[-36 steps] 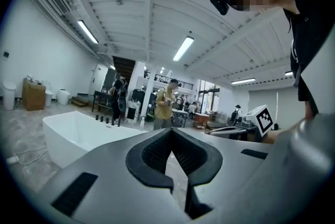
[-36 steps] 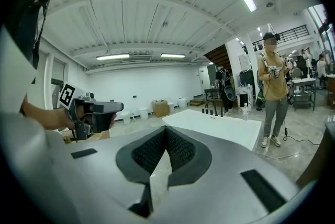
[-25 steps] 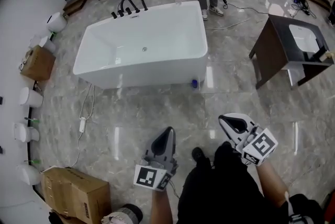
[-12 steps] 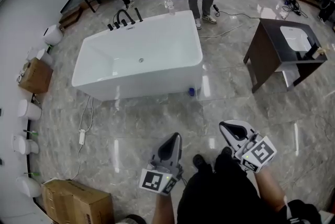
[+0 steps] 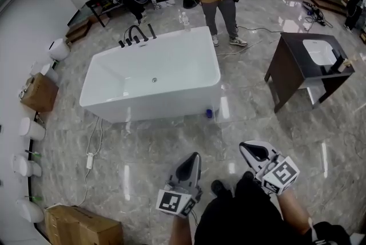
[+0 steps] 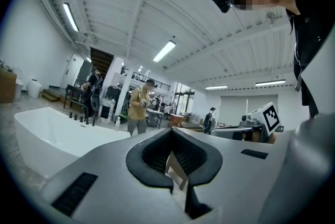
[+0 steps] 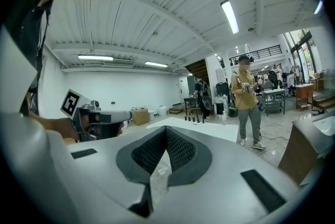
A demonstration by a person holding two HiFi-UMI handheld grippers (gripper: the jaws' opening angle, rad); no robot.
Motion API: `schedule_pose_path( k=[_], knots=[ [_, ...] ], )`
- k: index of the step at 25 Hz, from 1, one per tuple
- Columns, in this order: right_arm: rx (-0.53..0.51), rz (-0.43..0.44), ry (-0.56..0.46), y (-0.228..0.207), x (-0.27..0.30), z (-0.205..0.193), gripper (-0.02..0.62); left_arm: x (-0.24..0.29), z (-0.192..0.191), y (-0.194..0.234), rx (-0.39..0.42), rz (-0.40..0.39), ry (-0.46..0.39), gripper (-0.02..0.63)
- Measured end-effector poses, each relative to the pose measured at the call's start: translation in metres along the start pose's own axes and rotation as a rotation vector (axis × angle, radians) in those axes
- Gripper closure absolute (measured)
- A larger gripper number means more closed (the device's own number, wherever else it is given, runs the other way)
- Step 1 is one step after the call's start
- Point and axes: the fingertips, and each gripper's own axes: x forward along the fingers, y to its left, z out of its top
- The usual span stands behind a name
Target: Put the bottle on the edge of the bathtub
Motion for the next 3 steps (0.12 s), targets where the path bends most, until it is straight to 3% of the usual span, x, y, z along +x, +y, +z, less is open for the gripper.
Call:
schedule_pose_path(
  k=[3],
  knots=[
    [-0.004,-0.010,-0.019,-0.0056,0.0018,0.0040,0.583,0.0036,-0.0006,0.0033,0.009,-0.001,0.000,0.594]
  ],
)
